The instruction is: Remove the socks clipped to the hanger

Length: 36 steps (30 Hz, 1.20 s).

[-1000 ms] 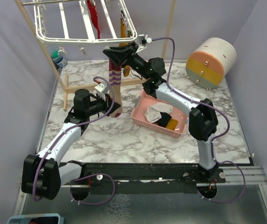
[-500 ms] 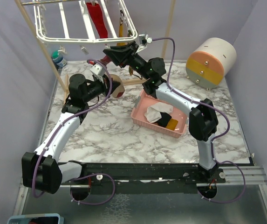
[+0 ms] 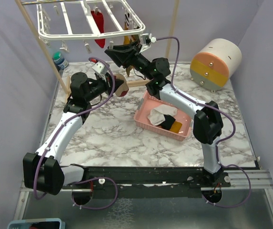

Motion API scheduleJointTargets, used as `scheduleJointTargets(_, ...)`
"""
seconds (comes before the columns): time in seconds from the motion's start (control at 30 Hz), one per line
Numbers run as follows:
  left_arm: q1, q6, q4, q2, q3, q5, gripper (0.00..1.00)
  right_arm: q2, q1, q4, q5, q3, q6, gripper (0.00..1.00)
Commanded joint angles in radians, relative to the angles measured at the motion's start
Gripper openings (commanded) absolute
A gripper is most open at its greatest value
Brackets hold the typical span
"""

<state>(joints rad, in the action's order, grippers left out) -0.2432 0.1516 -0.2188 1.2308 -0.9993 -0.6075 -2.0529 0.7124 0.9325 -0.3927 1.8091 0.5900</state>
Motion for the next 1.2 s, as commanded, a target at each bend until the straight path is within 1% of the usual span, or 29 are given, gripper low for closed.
scheduleJointTargets(0.0, 0.002, 0.009, -0.008, -0.012, 0.004, -0.028, 0.0, 0.006, 0.002, 0.0, -0.028, 0.031, 0.014, 0.45)
scheduleJointTargets(0.07, 0.002, 0.048, -0.037, -0.002, 0.01, -0.072, 0.0, 0.011, 0.002, -0.014, -0.025, 0.02, 0.017, 0.58)
scheduleJointTargets(0.13, -0.005, 0.073, -0.055, 0.015, 0.014, -0.108, 0.0, 0.028, 0.002, -0.021, -0.026, -0.008, 0.016, 0.65)
scheduleJointTargets(0.2, -0.024, 0.072, -0.057, 0.028, 0.017, -0.115, 0.0, 0.06, 0.003, -0.029, -0.007, -0.067, 0.004, 0.73)
scheduleJointTargets(0.23, -0.034, 0.067, -0.057, 0.034, 0.02, -0.116, 0.0, 0.085, 0.002, -0.042, 0.011, -0.109, -0.013, 0.74)
scheduleJointTargets(0.33, -0.076, 0.055, -0.057, 0.065, 0.017, -0.115, 0.0, 0.195, -0.007, -0.072, 0.113, -0.275, -0.046, 0.76)
scheduleJointTargets(0.47, -0.152, 0.033, -0.057, 0.121, -0.004, -0.104, 0.0, 0.387, -0.075, -0.107, 0.272, -0.507, -0.034, 0.76)
scheduleJointTargets(0.5, -0.177, 0.027, -0.057, 0.138, -0.012, -0.096, 0.0, 0.437, -0.092, -0.124, 0.316, -0.561, -0.048, 0.76)
scheduleJointTargets(0.57, -0.227, 0.013, -0.057, 0.175, -0.033, -0.076, 0.0, 0.555, -0.104, -0.192, 0.423, -0.644, -0.143, 0.76)
scheduleJointTargets(0.6, -0.25, 0.008, -0.058, 0.195, -0.047, -0.068, 0.0, 0.611, -0.105, -0.232, 0.486, -0.673, -0.2, 0.76)
scheduleJointTargets(0.7, -0.309, 0.005, -0.067, 0.263, -0.095, -0.052, 0.0, 0.776, -0.106, -0.34, 0.678, -0.738, -0.303, 0.76)
scheduleJointTargets(0.87, -0.382, 0.013, -0.078, 0.388, -0.199, -0.041, 0.0, 0.989, -0.108, -0.384, 0.913, -0.858, -0.417, 0.77)
scheduleJointTargets(0.97, -0.417, 0.021, -0.079, 0.45, -0.251, -0.041, 0.0, 1.078, -0.108, -0.407, 0.969, -0.9, -0.471, 0.78)
scheduleJointTargets(1.13, -0.454, 0.059, -0.069, 0.552, -0.301, -0.044, 0.0, 1.138, -0.108, -0.461, 1.011, -0.93, -0.514, 0.79)
scheduleJointTargets(1.17, -0.456, 0.069, -0.044, 0.571, -0.316, -0.032, 0.07, 1.144, -0.108, -0.465, 1.015, -0.937, -0.517, 0.79)
